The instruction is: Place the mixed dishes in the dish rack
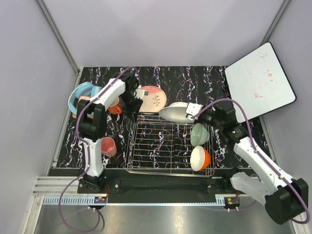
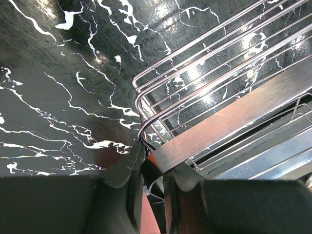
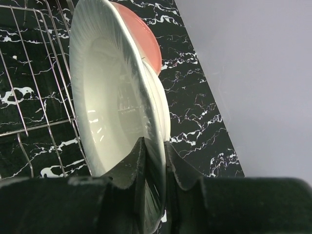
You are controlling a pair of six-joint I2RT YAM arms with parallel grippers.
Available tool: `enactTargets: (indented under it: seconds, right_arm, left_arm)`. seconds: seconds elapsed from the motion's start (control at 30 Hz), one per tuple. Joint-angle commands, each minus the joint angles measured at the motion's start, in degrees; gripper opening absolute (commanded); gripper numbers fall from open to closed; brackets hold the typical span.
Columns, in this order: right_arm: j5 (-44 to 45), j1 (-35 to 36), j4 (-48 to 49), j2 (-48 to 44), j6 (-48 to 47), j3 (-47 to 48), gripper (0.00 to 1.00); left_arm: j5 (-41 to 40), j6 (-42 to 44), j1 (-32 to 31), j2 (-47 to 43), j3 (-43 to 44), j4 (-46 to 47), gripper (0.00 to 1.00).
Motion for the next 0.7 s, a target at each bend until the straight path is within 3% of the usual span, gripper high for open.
enactTargets:
  seconds: [0.0, 0.1, 0.3, 0.5, 0.57, 0.6, 0.67]
  right_arm:
    - [15.45, -0.11, -5.09, -1.34, -0.84, -2.42, 0.02]
    - [17.56, 0.68, -6.07, -3.36, -2.23, -4.44, 0.13]
    - [19.93, 0.95, -7.56, -5.73, -5.31, -6.2, 0.2]
    - [19.05, 0.95, -7.39, -4.6, -7.25, -6.2, 0.2]
    - [19.58, 0.95, -6.95, -3.28, -7.34, -5.24, 0.16]
    - [19.67, 0.95, -6.86, -2.93, -6.73, -4.63, 0.06]
    - [19.76, 0.95, -6.68, -2.57, -4.09, -2.52, 0.0]
  left_arm:
    - [-5.25, -0.53, 3.87, -1.82, 1.09, 20.61, 0.1]
    - [-4.2, -1.15, 4.05, -2.35, 1.62, 20.17, 0.11]
    - [-2.7, -1.59, 4.13, -3.49, 1.89, 19.38, 0.14]
    - [-2.52, -1.67, 4.22, -4.02, 1.36, 19.29, 0.14]
    - [-2.7, -1.67, 4.31, -4.02, 1.18, 19.29, 0.15]
    - [-2.61, -1.59, 4.31, -4.11, 1.1, 19.29, 0.15]
    - [-2.7, -1.59, 4.31, -4.02, 1.01, 19.29, 0.15]
